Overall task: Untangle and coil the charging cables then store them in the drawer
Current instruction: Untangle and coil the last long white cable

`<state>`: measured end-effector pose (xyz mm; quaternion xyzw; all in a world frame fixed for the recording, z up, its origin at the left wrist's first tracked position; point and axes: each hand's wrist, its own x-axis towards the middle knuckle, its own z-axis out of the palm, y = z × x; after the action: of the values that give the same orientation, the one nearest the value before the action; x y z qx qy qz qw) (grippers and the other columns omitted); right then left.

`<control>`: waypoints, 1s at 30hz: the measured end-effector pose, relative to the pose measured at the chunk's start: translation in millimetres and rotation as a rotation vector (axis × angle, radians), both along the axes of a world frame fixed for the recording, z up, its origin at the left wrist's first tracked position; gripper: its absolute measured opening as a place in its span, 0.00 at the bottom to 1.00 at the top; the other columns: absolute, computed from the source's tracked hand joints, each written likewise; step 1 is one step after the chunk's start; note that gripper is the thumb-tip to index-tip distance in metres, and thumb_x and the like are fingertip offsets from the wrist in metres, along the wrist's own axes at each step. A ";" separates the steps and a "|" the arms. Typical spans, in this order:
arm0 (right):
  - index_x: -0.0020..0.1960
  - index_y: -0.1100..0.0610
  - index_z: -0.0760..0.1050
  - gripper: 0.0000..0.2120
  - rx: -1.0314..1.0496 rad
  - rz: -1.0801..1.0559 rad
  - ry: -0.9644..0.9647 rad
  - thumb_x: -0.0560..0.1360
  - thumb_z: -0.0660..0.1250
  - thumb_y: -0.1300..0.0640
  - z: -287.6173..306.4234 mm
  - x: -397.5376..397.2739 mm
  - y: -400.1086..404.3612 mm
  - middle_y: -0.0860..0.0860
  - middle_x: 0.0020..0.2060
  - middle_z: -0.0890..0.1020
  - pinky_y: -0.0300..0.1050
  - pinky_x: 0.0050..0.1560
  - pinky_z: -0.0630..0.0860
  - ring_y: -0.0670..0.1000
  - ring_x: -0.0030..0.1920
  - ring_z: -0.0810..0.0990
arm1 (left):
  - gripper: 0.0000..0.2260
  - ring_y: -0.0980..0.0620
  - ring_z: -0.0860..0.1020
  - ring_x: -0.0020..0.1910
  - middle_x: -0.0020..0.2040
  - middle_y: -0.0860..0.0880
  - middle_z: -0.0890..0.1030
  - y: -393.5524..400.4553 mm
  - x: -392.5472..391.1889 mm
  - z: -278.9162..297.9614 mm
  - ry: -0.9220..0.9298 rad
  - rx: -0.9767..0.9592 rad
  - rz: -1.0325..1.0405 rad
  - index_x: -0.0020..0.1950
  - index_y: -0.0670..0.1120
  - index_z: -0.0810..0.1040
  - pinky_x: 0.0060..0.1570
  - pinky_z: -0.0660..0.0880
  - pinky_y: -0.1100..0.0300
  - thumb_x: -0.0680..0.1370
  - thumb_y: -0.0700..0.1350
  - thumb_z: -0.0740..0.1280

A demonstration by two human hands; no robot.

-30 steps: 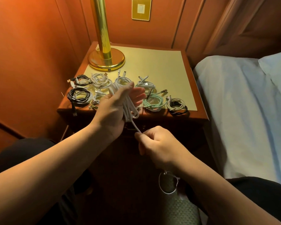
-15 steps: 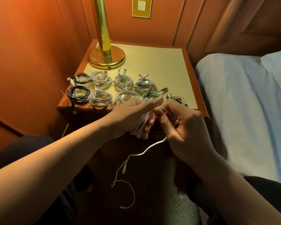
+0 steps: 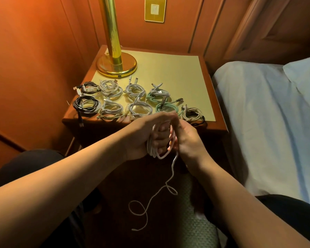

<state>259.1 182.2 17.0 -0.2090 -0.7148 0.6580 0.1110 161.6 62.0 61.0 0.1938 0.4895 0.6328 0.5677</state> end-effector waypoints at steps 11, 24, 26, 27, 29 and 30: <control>0.41 0.53 0.74 0.25 0.035 0.055 -0.241 0.87 0.52 0.40 -12.6 -2.3 -27.9 0.47 0.29 0.72 0.52 0.39 0.67 0.48 0.32 0.69 | 0.07 0.55 0.75 0.33 0.36 0.52 0.72 -5.2 -9.2 -1.3 -0.345 0.235 0.279 0.44 0.47 0.73 0.41 0.78 0.58 0.80 0.47 0.65; 0.32 0.57 0.74 0.21 0.391 0.200 -0.014 0.81 0.63 0.49 43.1 33.8 -37.5 0.48 0.23 0.72 0.51 0.30 0.67 0.46 0.26 0.70 | 0.12 0.51 0.80 0.37 0.36 0.49 0.80 -8.0 -41.9 0.4 -0.032 0.091 0.591 0.45 0.44 0.74 0.46 0.80 0.56 0.86 0.48 0.60; 0.34 0.55 0.72 0.19 0.398 0.144 0.087 0.81 0.61 0.49 46.1 34.3 -35.3 0.48 0.25 0.71 0.53 0.29 0.66 0.49 0.27 0.68 | 0.12 0.50 0.80 0.36 0.36 0.48 0.80 -10.8 -42.6 -0.2 0.225 0.067 0.442 0.44 0.44 0.75 0.43 0.80 0.54 0.85 0.47 0.62; 0.35 0.53 0.70 0.18 0.411 0.120 0.126 0.82 0.60 0.49 46.4 33.9 -33.3 0.49 0.26 0.70 0.53 0.29 0.65 0.51 0.27 0.68 | 0.12 0.49 0.80 0.35 0.36 0.47 0.81 -11.6 -41.6 -0.9 0.362 0.045 0.366 0.44 0.43 0.76 0.41 0.80 0.53 0.85 0.46 0.63; 0.37 0.49 0.69 0.17 0.485 0.071 0.188 0.84 0.60 0.51 45.4 32.3 -26.5 0.47 0.27 0.70 0.47 0.28 0.65 0.47 0.27 0.68 | 0.15 0.47 0.81 0.33 0.36 0.43 0.81 -11.7 -36.3 -1.7 0.543 -0.013 0.206 0.44 0.38 0.77 0.36 0.80 0.55 0.84 0.47 0.63; 0.38 0.49 0.69 0.16 0.539 0.049 0.204 0.85 0.59 0.52 44.2 31.3 -22.1 0.46 0.28 0.71 0.43 0.29 0.64 0.47 0.28 0.68 | 0.15 0.46 0.81 0.33 0.36 0.41 0.81 -11.1 -32.6 -1.8 0.570 -0.039 0.132 0.46 0.36 0.77 0.35 0.79 0.55 0.85 0.47 0.62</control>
<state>290.3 160.1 61.1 -0.0873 -0.8538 0.4647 0.2181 129.0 50.9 59.2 0.3205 0.6531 0.5788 0.3684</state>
